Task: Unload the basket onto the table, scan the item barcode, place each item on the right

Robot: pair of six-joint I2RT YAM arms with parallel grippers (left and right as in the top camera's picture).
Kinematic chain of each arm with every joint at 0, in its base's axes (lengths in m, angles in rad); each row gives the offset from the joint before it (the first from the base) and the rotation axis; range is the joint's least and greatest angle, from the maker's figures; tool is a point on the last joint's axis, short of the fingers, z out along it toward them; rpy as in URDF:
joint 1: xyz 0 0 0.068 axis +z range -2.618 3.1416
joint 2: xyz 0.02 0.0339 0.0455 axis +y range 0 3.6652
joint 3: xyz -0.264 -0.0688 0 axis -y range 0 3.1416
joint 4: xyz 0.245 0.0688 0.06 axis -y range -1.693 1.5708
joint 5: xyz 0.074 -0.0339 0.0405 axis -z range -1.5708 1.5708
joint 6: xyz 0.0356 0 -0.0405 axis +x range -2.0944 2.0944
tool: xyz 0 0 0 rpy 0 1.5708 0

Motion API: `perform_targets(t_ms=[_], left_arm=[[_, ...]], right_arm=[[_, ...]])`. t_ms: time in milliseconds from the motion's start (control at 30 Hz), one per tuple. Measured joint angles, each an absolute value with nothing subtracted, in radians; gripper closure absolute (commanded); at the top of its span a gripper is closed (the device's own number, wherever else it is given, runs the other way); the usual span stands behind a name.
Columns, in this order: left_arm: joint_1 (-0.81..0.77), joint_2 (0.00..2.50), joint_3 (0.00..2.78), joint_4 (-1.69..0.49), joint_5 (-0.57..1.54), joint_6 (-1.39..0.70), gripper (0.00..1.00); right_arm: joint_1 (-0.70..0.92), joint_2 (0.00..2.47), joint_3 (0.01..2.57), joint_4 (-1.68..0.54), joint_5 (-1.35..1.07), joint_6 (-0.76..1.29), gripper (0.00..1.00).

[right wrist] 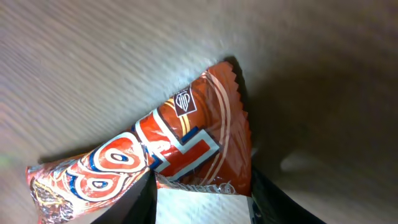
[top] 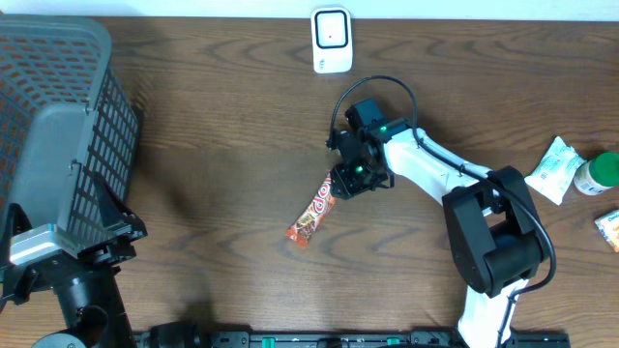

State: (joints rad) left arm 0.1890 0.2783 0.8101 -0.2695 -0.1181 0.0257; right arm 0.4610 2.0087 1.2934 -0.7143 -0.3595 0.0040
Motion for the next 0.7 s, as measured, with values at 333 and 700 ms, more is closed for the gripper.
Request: perform_targets(t_ms=[333,700], left_arm=[[0.189,0.278,0.810,-0.274,-0.118,0.026,0.02],[0.189,0.278,0.810,-0.279,-0.118,0.026,0.02]], right_arm=[[0.461,1.998,1.304,-0.694,-0.377,0.002,0.01],[0.474,2.015,1.315,-0.664,-0.329,0.000,0.20]])
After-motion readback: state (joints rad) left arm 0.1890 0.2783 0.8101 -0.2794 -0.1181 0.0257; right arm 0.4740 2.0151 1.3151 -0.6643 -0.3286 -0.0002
